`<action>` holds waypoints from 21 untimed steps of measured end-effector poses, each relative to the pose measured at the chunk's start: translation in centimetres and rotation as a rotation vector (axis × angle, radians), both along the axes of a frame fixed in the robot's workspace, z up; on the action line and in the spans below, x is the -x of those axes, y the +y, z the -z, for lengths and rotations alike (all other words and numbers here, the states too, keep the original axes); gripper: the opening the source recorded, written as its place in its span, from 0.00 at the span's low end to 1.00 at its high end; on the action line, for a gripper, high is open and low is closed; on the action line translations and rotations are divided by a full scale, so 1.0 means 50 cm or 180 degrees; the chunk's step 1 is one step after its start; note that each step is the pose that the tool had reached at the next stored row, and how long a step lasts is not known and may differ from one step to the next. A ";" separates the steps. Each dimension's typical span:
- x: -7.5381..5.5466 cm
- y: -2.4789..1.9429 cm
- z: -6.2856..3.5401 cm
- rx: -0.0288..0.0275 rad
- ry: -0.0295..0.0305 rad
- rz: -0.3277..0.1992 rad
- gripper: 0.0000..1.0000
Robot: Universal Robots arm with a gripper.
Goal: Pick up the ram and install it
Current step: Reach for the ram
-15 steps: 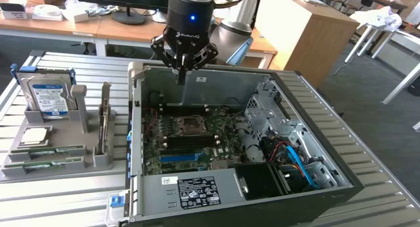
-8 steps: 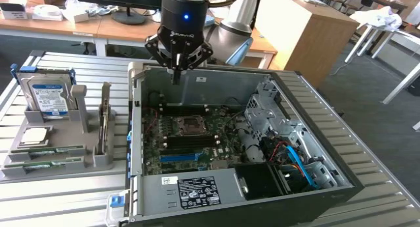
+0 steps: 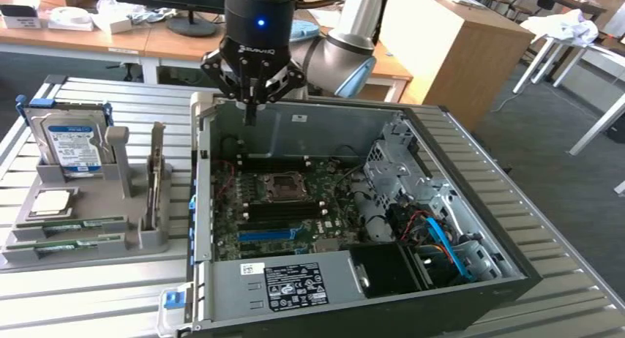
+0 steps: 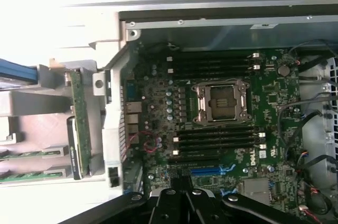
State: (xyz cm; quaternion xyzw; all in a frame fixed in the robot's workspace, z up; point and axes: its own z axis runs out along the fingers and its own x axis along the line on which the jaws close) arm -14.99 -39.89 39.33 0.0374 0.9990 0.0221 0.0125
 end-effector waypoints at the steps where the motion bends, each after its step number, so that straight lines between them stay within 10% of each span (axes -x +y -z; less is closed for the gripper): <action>1: 0.004 0.0000 0.000 0.0000 0.0000 0.0000 0.10; 21: 0.079 0.0000 0.000 0.0000 0.0000 0.0000 0.10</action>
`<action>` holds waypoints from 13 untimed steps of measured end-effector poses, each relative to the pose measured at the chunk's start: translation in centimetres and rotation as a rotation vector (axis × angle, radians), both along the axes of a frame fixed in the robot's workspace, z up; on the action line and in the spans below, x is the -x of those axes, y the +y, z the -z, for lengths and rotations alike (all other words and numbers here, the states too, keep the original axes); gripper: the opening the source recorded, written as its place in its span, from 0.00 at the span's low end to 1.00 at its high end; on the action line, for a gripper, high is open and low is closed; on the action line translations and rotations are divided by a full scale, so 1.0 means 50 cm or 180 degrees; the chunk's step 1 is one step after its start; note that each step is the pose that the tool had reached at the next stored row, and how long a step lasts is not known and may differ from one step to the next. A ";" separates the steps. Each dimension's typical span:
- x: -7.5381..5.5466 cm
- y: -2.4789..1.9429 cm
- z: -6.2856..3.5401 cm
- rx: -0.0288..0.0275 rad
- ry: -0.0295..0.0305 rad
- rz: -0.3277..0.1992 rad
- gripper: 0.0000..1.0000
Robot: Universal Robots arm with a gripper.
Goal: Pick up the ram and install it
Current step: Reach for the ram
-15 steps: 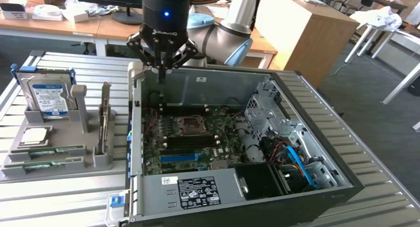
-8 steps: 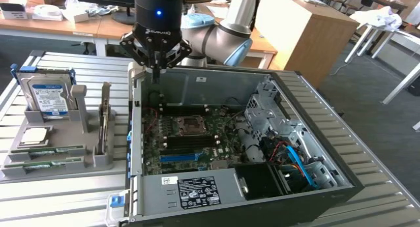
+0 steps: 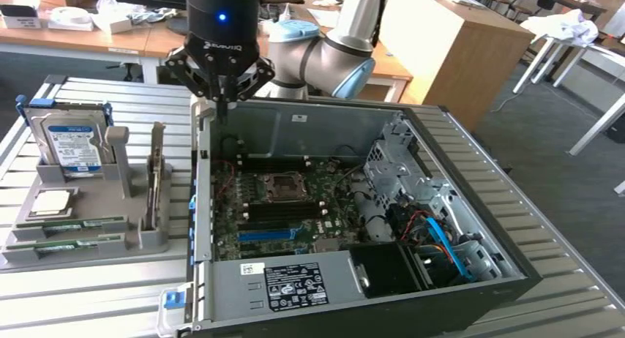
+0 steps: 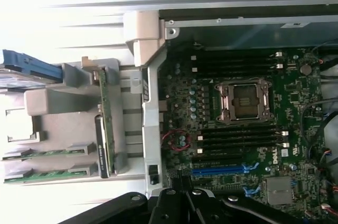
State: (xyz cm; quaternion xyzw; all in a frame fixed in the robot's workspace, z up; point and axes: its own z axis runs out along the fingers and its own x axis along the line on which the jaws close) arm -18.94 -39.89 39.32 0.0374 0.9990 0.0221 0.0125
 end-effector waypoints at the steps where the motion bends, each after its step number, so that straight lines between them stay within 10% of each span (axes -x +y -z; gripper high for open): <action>1: 0.004 0.0000 0.000 0.0000 0.0000 0.0000 0.10; 13: 0.049 0.0001 0.000 0.0000 0.0000 0.0000 0.10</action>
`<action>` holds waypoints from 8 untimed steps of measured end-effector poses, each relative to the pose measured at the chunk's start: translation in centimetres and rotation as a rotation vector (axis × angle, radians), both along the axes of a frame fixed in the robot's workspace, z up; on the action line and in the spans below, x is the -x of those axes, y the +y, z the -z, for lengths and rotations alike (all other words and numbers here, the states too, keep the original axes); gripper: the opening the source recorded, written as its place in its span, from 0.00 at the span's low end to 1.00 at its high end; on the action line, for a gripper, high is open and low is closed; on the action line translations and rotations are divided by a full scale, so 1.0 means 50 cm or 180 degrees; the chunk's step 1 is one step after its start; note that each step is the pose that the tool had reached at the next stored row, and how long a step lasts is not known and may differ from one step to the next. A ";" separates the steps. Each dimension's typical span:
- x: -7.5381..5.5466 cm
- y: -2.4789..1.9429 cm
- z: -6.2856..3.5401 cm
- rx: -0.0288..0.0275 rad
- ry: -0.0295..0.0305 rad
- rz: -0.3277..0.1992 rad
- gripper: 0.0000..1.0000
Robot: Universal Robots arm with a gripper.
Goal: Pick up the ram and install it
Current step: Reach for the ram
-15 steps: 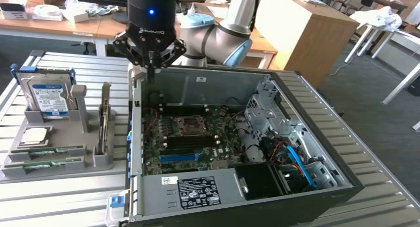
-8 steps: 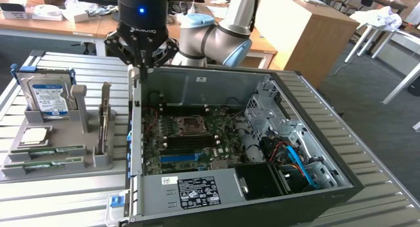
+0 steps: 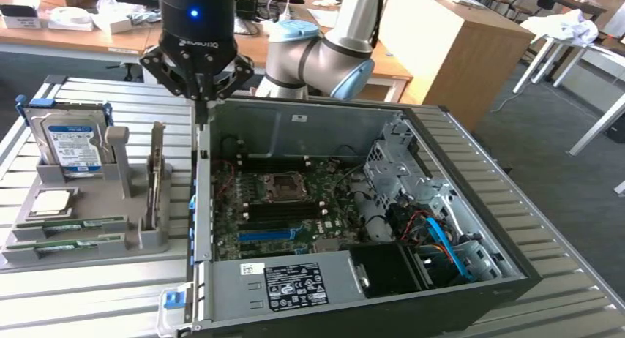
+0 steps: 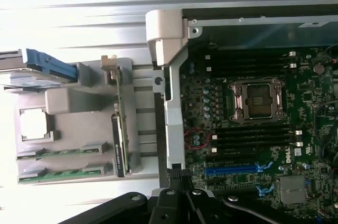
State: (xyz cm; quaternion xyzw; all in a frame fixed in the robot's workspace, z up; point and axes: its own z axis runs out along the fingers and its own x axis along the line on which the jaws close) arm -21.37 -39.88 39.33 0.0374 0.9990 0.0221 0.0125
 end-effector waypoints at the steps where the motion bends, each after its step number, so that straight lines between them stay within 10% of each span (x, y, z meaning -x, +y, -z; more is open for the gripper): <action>1: 0.003 0.0000 0.000 0.0000 0.0000 0.0000 0.10; 8: 0.030 0.0000 0.000 0.0000 0.0001 0.0000 0.10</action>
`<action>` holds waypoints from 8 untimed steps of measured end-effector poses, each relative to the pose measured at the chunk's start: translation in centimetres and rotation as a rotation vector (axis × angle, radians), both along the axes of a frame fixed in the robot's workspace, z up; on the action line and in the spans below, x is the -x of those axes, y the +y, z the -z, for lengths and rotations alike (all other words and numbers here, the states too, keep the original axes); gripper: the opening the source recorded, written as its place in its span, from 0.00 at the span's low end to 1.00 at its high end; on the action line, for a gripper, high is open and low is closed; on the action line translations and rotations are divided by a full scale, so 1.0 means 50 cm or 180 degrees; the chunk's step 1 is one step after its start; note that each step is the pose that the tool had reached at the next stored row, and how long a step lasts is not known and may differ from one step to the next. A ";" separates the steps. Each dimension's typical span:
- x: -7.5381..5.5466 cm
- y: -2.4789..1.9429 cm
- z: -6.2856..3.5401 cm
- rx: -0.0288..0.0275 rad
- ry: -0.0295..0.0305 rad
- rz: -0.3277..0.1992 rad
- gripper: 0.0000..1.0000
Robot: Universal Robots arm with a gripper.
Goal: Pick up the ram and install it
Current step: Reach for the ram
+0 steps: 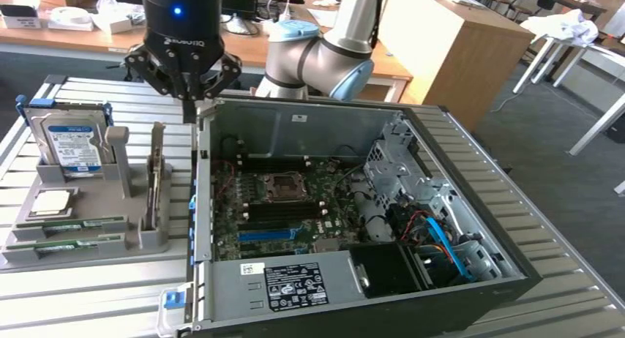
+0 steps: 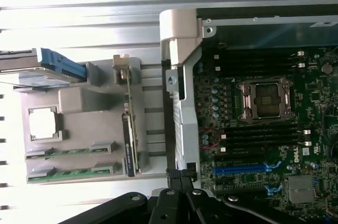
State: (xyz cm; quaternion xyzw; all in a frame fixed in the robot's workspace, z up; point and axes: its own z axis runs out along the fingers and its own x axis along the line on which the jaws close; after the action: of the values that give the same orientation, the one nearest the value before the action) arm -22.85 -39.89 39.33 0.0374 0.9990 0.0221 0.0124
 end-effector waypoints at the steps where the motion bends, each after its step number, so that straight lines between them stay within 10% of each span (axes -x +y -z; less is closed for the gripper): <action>1: 0.004 0.0000 0.000 0.0000 0.0000 0.0000 0.10; 8: 0.031 0.0000 0.000 0.0000 0.0000 0.0000 0.10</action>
State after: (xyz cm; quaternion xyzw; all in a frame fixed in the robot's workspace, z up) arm -24.43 -39.89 39.33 0.0374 0.9990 0.0221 0.0123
